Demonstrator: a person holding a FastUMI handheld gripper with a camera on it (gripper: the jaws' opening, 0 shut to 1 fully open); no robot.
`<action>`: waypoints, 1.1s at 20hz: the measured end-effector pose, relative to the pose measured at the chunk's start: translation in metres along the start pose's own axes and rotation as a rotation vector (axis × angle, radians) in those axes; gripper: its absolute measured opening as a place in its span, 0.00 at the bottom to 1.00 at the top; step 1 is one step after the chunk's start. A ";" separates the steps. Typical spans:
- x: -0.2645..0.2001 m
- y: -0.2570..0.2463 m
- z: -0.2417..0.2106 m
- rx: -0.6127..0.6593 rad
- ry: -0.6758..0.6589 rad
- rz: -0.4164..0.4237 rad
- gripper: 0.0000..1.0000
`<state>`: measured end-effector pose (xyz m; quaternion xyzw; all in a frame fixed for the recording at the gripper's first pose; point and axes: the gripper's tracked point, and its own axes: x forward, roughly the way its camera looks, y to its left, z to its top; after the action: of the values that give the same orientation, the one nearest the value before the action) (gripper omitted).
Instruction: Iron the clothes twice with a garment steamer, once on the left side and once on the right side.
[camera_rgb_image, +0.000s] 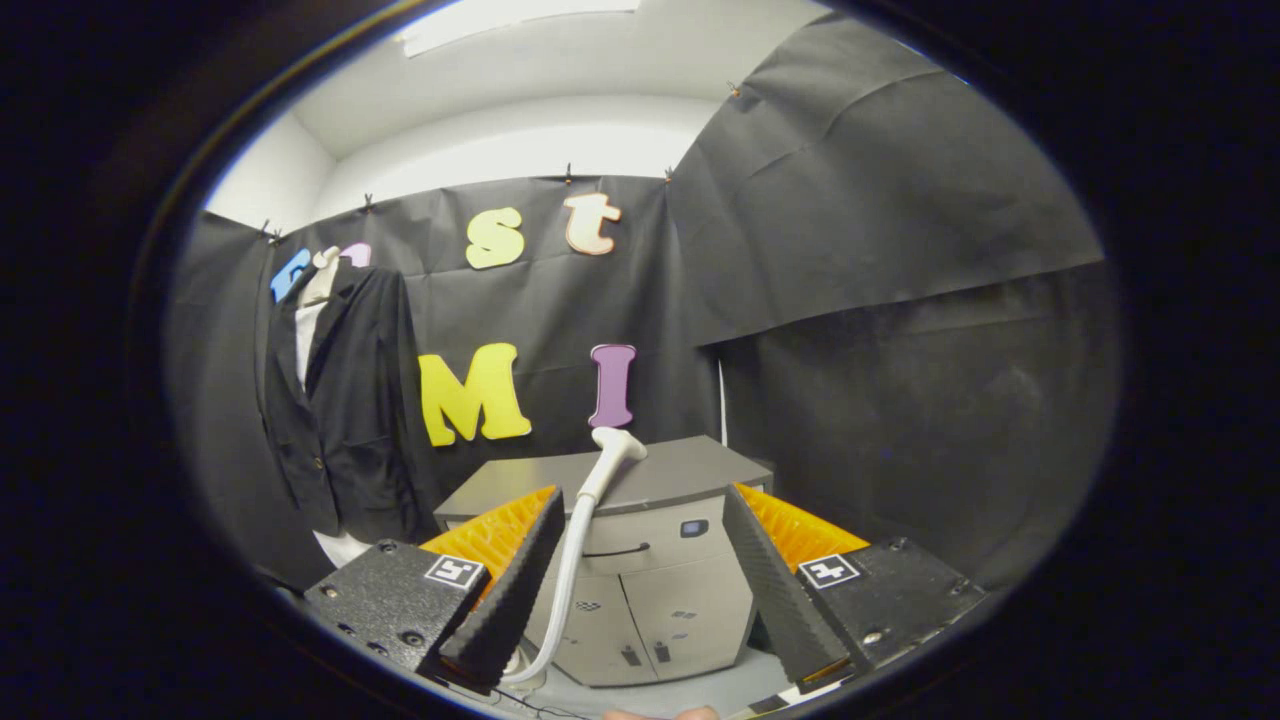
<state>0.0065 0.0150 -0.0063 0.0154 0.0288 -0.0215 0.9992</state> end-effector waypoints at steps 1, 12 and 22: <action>0.002 0.001 0.001 0.004 0.005 -0.012 0.99; 0.058 0.040 0.005 0.040 0.112 -0.044 0.99; 0.240 0.052 -0.007 0.113 0.348 0.050 0.99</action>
<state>0.2475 0.0573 -0.0255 0.0759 0.1998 0.0049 0.9769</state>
